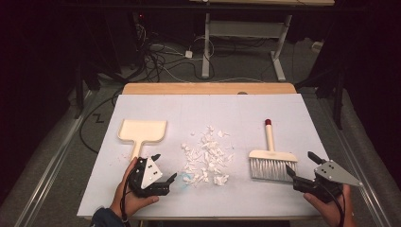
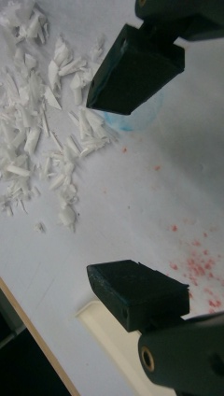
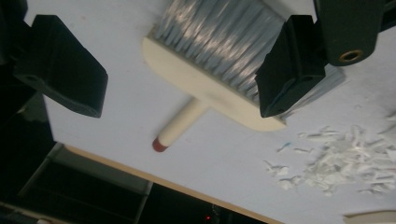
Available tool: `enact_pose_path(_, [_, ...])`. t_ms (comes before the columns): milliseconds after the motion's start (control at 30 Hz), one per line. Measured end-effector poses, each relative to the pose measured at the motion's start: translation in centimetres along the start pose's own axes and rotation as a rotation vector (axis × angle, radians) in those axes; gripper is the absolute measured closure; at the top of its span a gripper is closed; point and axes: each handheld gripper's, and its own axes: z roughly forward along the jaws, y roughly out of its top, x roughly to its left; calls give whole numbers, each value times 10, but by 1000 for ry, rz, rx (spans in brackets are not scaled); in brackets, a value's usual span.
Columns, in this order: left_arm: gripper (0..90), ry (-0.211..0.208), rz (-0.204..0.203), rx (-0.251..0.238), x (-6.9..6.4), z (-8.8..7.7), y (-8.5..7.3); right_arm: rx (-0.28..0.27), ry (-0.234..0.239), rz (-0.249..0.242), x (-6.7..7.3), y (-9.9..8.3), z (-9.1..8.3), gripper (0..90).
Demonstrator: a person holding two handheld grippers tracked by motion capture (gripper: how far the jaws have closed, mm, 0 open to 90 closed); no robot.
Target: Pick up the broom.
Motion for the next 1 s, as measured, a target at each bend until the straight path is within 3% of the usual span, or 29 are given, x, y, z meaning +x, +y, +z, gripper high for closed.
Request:
enact_pose_path(133, [166, -19, 35, 21, -6, 2, -1, 9, 0, -9, 3, 2, 3, 175])
enact_pose_path(300, [165, -21, 36, 22, -6, 3, -1, 46, -16, -11, 5, 2, 7, 173])
enact_pose_path(400, [165, -20, 38, 35, -5, 3, -3, 58, -33, 15, 2, 5, 12, 188])
enact_pose_path(533, [165, -16, 38, 37, -6, 0, -4, 57, -16, 16, 1, 7, 19, 188])
enact_pose_path(733, [165, -22, 77, 49, -12, -2, -5, 71, -15, 3, 4, 21, 31, 232])
enact_pose_path(867, [165, -27, 73, 55, -12, -4, -8, 173, -36, 44, 0, 36, 55, 269])
enact_pose_path(1000, [165, -28, 72, 57, -11, -5, -8, 281, -31, 109, -11, 51, 90, 275])
